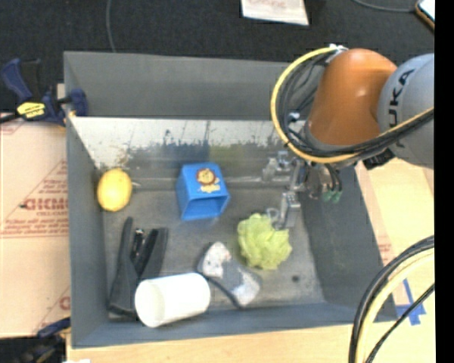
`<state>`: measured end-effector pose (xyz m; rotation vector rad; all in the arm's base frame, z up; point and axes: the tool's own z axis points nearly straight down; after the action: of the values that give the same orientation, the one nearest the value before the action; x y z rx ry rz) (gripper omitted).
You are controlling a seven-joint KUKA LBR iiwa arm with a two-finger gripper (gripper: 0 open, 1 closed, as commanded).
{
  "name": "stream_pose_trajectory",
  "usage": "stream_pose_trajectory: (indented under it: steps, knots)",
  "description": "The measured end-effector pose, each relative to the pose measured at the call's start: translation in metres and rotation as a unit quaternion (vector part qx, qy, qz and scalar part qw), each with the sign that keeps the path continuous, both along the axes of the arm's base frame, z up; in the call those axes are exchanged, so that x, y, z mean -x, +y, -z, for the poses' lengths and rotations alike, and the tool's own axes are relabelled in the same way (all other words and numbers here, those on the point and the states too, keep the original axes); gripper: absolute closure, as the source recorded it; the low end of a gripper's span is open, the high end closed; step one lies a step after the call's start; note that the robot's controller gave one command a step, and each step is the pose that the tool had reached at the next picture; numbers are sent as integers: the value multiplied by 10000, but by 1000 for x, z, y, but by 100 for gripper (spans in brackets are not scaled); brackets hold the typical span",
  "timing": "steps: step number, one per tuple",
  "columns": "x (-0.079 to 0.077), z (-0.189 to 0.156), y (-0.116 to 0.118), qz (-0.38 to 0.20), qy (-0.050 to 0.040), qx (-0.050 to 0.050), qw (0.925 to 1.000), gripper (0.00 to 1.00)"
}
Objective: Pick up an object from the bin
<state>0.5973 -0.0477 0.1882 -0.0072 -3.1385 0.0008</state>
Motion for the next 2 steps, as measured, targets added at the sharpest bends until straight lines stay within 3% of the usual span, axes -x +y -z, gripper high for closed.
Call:
stream_pose_trajectory:
  steps: [1, 2]
  knots:
    - [-1, -5, 0, -9, -39, 4, 10000, 0]
    - [36, 103, -18, -1273, -34, 9, 9919, 0]
